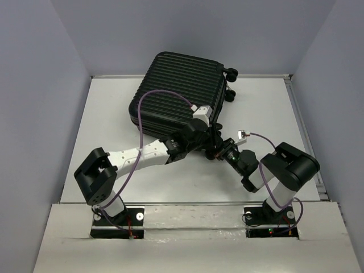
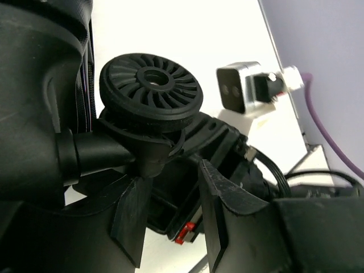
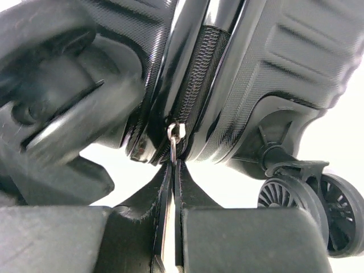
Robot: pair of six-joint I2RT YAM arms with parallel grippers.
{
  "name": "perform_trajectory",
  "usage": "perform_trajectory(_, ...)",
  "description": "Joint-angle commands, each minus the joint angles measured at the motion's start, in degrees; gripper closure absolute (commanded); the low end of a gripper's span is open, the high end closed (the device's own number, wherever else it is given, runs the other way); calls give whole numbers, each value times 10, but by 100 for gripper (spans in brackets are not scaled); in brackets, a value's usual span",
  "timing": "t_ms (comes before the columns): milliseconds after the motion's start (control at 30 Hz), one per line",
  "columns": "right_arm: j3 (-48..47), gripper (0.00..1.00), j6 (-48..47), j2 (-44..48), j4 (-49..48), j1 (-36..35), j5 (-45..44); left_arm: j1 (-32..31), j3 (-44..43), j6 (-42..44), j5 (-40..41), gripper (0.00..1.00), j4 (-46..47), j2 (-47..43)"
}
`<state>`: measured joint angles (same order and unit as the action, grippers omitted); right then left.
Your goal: Pack the luggage
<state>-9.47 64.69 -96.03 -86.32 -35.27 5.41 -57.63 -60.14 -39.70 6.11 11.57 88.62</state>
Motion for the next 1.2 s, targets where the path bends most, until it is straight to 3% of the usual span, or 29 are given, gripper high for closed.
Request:
perform_trajectory(0, 17, 93, -78, -19, -120, -74, -15, 59, -97, 41, 22, 52, 64, 33)
perform_trajectory(167, 47, 93, -151, 70, -115, -102, 55, 88, -180, 66, -40, 50, 4, 60)
perform_trajectory(300, 41, 93, -130, 51, -120, -117, 120, 90, -251, 85, -74, 49, -29, 106)
perform_trajectory(400, 67, 93, -123, 59, -119, -118, 73, 90, -279, 89, -101, 37, -61, 95)
perform_trajectory(433, 74, 93, -116, 64, -114, -107, 69, 90, -257, 93, -95, 23, -55, 77)
perform_trajectory(467, 81, 93, -108, 68, -104, -84, 65, 91, -241, 96, -82, 17, -55, 35)
perform_trajectory(567, 109, 93, -80, 87, -86, -59, 61, 111, -176, 112, -19, 4, -69, -34)
perform_trajectory(633, 117, 93, -72, 117, -52, -59, 51, 145, -135, 114, -16, 1, -89, -101)
perform_trajectory(767, 98, 91, -83, 214, 107, -59, 45, 273, -63, 104, -11, 1, -106, -194)
perform_trajectory(833, 71, 83, -121, 274, 255, -59, 19, 356, -25, 93, 0, 1, -104, -232)
perform_trajectory(867, 48, 74, -139, 345, 342, -59, 0, 385, -12, 89, -3, 1, -100, -240)
perform_trajectory(900, -15, 72, -159, 374, 516, -59, -54, 415, -4, 83, -10, 1, -96, -247)
perform_trajectory(967, -82, 59, -206, 429, 652, -41, -143, 494, 10, 77, -25, 1, -82, -241)
perform_trajectory(1000, -104, 59, -217, 437, 684, -29, -156, 518, 9, 74, -22, 1, -81, -232)
perform_trajectory(1067, -145, 58, -252, 441, 760, 3, -184, 601, 2, 31, -119, 1, -68, -186)
perform_trajectory(1100, -173, 55, -269, 441, 775, 12, -190, 618, -10, 10, -176, 1, -48, -149)
perform_trajectory(1167, -193, 54, -279, 443, 794, 35, -187, 645, -41, 4, -195, 1, -58, -103)
